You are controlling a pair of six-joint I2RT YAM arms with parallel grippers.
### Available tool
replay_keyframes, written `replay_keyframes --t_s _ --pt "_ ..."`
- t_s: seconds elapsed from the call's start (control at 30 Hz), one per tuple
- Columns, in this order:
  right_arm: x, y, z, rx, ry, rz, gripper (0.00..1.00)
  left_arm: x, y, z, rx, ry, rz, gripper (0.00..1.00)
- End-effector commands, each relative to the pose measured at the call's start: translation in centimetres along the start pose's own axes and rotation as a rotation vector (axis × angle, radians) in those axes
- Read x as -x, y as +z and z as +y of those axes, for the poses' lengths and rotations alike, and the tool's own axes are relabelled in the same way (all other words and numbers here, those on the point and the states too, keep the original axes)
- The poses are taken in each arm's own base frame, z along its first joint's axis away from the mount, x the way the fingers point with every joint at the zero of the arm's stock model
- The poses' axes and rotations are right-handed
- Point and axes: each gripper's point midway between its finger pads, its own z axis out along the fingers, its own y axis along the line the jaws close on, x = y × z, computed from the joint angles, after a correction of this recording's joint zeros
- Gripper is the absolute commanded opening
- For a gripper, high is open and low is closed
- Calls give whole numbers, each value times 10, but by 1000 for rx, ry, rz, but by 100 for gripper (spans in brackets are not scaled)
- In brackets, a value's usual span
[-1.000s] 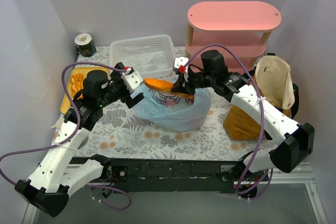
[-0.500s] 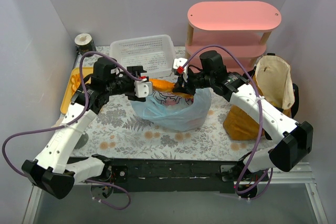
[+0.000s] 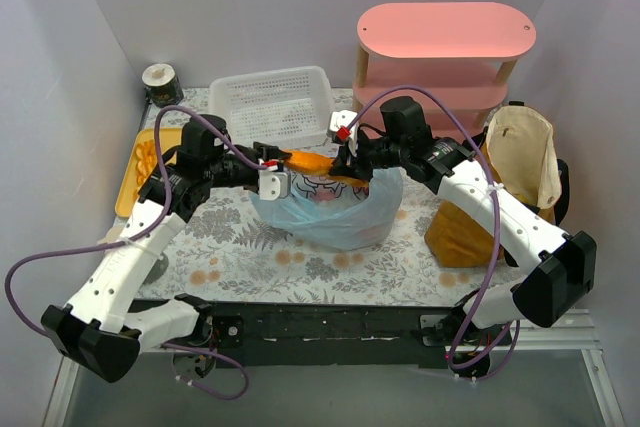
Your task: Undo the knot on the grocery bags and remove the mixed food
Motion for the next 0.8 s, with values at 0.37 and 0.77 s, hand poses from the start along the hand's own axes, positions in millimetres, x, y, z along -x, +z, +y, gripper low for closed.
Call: replay_keyframes --t_s 0.37,0.77 --pt "24 -13 -5 -36 6 -36 52 5 11 2 5 -25 60 0" --pt "13 -72 -67 -406 193 -19 98 45 -31 -11 114 -625 30 0"
